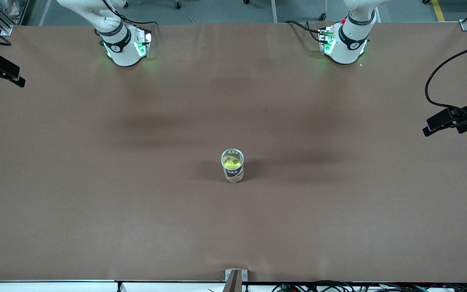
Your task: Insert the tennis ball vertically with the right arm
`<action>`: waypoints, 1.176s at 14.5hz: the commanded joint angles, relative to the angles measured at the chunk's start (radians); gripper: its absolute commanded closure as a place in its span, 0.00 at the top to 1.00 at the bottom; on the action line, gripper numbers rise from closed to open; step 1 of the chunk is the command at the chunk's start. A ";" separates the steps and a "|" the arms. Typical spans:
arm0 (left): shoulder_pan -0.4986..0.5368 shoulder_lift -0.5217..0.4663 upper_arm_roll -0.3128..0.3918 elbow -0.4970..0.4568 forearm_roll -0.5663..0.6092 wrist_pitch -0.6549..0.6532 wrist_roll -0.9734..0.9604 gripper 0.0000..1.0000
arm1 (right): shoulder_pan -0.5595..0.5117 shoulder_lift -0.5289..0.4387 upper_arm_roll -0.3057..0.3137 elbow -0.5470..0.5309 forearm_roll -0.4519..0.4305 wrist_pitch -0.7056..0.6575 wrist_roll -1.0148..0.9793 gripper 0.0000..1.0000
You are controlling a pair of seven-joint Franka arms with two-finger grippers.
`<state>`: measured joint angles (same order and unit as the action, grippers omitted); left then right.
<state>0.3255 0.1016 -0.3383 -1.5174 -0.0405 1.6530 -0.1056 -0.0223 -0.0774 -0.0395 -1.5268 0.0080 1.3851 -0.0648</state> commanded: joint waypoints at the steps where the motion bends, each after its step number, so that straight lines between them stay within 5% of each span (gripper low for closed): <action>1: 0.007 0.006 -0.004 0.026 0.021 -0.038 -0.002 1.00 | -0.007 -0.027 0.006 -0.021 0.004 -0.003 -0.010 1.00; 11: 0.007 -0.003 -0.013 0.060 0.034 -0.010 0.009 1.00 | -0.008 -0.027 0.001 -0.021 0.004 -0.001 -0.016 1.00; 17: 0.009 -0.100 -0.022 -0.056 0.033 0.022 0.009 1.00 | -0.007 -0.027 0.004 -0.023 0.004 0.000 -0.016 1.00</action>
<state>0.3264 0.0597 -0.3571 -1.5082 -0.0241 1.6494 -0.1055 -0.0224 -0.0778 -0.0411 -1.5268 0.0079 1.3851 -0.0689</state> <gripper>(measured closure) 0.000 0.000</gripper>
